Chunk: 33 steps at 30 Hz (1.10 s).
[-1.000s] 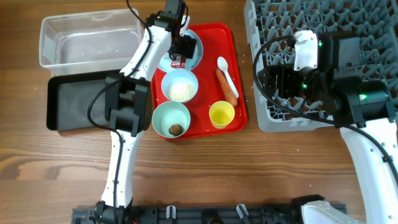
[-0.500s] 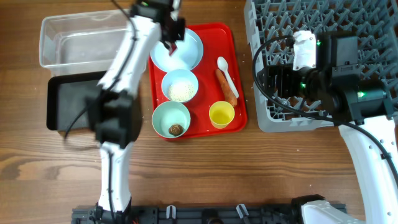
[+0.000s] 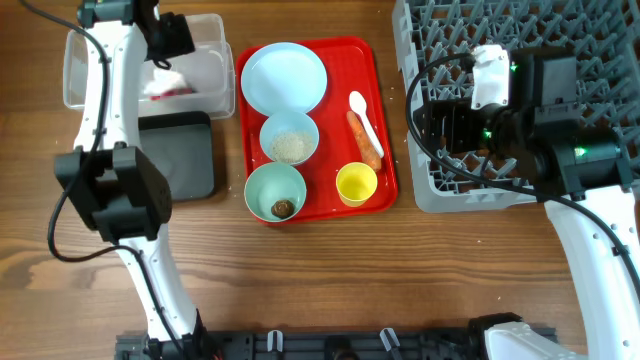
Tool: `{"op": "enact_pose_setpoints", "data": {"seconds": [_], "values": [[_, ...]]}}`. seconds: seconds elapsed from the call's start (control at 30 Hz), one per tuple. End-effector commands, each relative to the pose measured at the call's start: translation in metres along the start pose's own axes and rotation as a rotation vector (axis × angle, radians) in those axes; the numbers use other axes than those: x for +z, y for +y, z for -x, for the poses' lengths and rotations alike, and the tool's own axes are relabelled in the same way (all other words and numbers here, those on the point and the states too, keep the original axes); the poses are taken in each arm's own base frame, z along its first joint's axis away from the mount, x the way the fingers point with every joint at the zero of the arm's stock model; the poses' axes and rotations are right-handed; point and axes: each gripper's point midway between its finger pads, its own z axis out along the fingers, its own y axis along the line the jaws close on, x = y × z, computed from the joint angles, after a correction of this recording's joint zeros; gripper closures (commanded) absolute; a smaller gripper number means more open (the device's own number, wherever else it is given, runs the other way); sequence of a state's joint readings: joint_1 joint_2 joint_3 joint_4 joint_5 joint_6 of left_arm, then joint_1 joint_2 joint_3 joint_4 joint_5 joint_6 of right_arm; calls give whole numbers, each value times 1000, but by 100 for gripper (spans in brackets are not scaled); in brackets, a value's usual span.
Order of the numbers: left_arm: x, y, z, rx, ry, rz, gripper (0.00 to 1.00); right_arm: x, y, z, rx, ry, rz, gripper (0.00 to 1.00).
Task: Sort waste into correct bins and load items into the dishwasher rack
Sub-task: 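Grasp the tissue and red wrapper with the left gripper, drop into clear bin, then grasp the white bowl of rice with the left gripper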
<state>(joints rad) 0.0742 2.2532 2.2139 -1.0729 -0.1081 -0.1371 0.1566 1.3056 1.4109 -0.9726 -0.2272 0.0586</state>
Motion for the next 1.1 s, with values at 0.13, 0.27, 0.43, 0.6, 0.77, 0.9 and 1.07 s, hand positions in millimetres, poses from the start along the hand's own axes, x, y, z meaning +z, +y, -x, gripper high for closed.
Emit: {"op": "enact_pose_setpoints", "data": {"seconds": [0.13, 0.27, 0.43, 0.6, 0.77, 0.9, 1.07], "values": [[-29, -15, 6, 7, -24, -74, 7, 6, 0, -1, 4, 8, 4, 0], [-116, -60, 2, 73, -102, -226, 5, 7, 3, 2, 2, -2, 20, 0], [-121, -109, -67, 231, 96, -250, 4, 16, 2, 7, 17, -4, 24, 0], [-124, -153, -153, 374, 340, -282, 16, 38, -1, -2, 37, 65, 34, 0], [-84, -189, -222, 419, 454, -279, 16, 41, -2, -3, 38, 73, 33, 0], [-59, -227, -255, 467, 417, -344, 23, 41, -2, -4, 41, 75, 33, 0], [-25, -231, -266, 495, 335, -316, 36, 41, -2, -6, 49, 86, 31, 0]]}}
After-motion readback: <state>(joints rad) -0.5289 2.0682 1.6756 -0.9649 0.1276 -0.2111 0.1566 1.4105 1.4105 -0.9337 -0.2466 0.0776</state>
